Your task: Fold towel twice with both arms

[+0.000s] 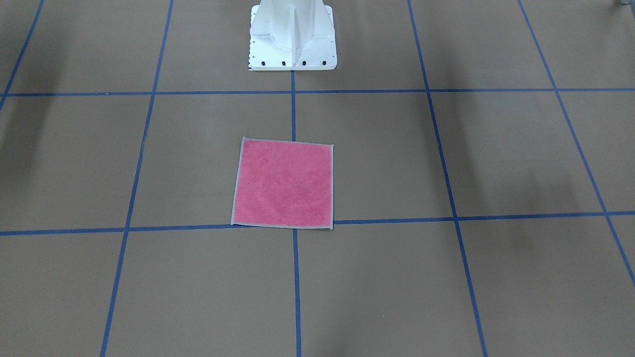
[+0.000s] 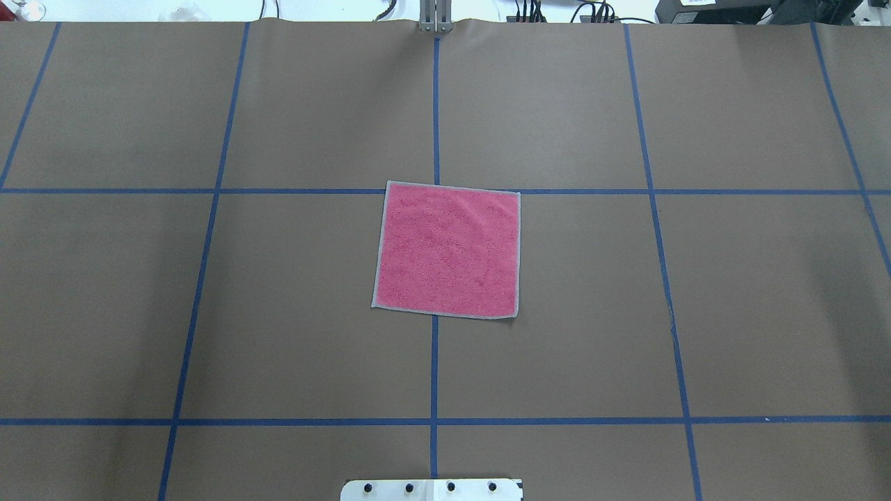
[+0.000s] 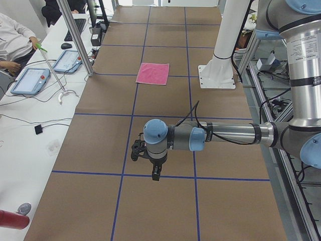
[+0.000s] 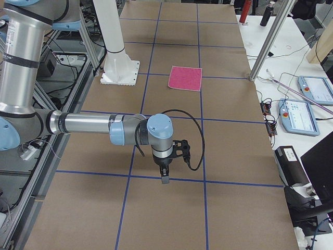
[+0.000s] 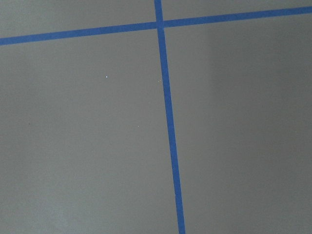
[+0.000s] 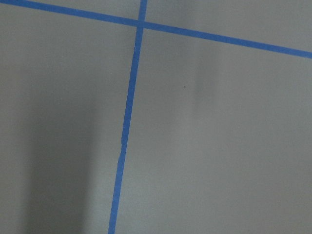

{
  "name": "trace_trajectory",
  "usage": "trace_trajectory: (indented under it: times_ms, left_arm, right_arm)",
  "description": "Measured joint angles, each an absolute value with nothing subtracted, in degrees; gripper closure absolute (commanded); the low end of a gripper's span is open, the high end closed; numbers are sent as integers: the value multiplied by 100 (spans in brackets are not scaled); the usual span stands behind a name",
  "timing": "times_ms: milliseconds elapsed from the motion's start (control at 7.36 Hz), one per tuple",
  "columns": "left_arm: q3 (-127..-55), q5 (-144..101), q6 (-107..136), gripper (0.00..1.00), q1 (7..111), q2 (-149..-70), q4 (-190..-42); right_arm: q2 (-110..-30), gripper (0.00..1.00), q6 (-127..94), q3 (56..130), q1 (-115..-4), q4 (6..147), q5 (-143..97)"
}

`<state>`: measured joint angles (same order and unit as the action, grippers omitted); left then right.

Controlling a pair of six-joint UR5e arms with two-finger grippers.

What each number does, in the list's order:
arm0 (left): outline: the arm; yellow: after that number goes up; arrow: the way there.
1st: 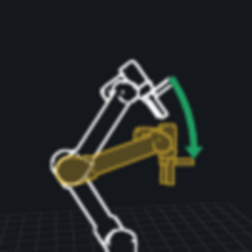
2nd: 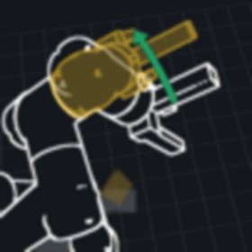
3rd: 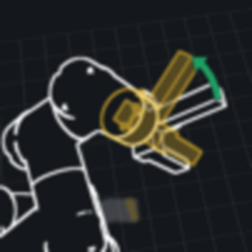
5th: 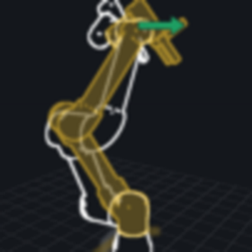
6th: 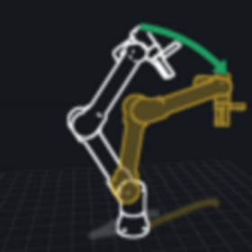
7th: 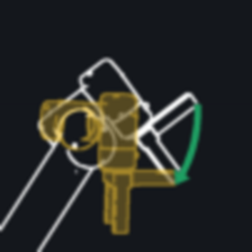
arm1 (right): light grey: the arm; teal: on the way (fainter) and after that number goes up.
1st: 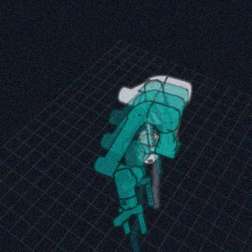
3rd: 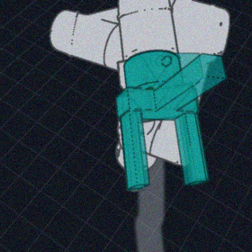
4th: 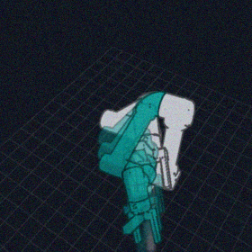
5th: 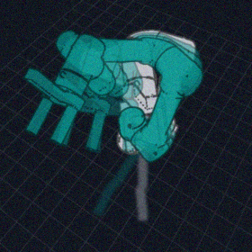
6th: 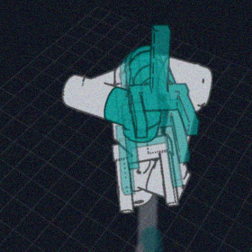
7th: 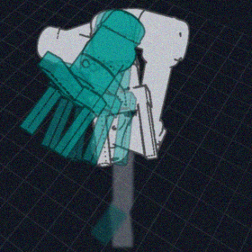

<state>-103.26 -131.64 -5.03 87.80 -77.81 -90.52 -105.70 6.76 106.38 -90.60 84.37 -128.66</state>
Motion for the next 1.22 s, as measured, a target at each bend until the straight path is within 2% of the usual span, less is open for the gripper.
trace_trajectory:
  times_ms: [272, 951, 1223]
  left_arm:
    - [-10406, -13081, -396, 0, 8779, -7903, -9065]
    - [-10366, -13098, 175, 0, 8769, -9167, -9401]
    - [-10357, -13234, 539, 0, 8696, -9284, -9765]
  right_arm:
    - [-10540, 0, 651, 10584, -9056, 8024, -12884]
    - [-10169, 0, 588, 10524, -9053, 7583, -13125]
    - [-10073, 0, 568, 10526, -9053, 7570, -13168]
